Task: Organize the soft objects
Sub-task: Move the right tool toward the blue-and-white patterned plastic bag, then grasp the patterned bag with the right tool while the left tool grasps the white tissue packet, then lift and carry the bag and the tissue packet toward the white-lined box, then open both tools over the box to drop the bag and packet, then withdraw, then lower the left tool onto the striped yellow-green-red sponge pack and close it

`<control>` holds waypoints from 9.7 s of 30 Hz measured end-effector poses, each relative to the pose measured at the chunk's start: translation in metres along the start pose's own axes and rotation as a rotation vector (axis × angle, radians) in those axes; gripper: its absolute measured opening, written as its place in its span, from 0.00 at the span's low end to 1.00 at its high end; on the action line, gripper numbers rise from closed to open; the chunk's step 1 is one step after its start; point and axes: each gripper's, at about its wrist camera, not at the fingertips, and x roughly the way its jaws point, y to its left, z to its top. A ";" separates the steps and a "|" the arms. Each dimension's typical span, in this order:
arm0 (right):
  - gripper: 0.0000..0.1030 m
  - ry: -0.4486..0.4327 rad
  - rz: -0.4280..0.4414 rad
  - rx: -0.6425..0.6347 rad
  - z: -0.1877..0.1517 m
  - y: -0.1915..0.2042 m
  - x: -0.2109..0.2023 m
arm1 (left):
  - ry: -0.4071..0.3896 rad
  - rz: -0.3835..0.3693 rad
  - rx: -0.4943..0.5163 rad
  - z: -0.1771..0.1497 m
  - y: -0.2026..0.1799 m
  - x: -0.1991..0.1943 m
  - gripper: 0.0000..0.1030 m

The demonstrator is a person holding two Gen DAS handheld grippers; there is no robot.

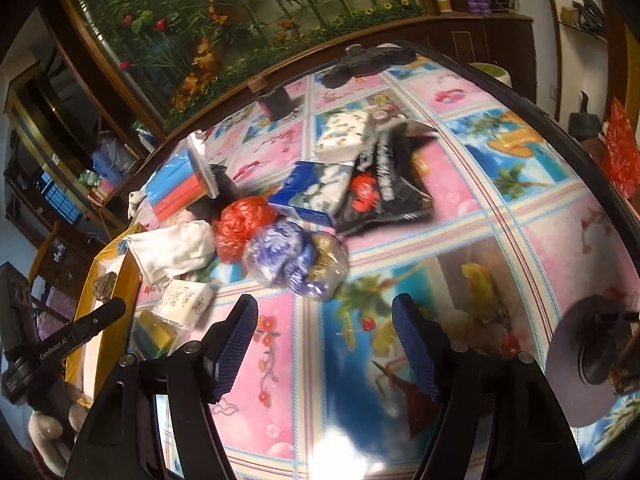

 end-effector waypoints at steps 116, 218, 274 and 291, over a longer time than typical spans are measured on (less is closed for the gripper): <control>0.46 -0.012 0.051 0.038 -0.028 -0.034 -0.025 | 0.136 -0.024 0.665 -0.022 -0.173 0.116 0.42; 0.78 -0.005 0.015 -0.135 0.005 0.036 0.045 | 0.080 0.065 -0.004 -0.039 -0.014 -0.008 0.62; 0.78 0.015 0.021 -0.059 0.005 0.026 0.055 | 0.000 0.017 0.201 -0.049 -0.047 0.003 0.08; 0.78 -0.024 0.029 -0.062 0.003 0.025 0.046 | 0.009 0.123 0.155 -0.033 -0.033 0.021 0.53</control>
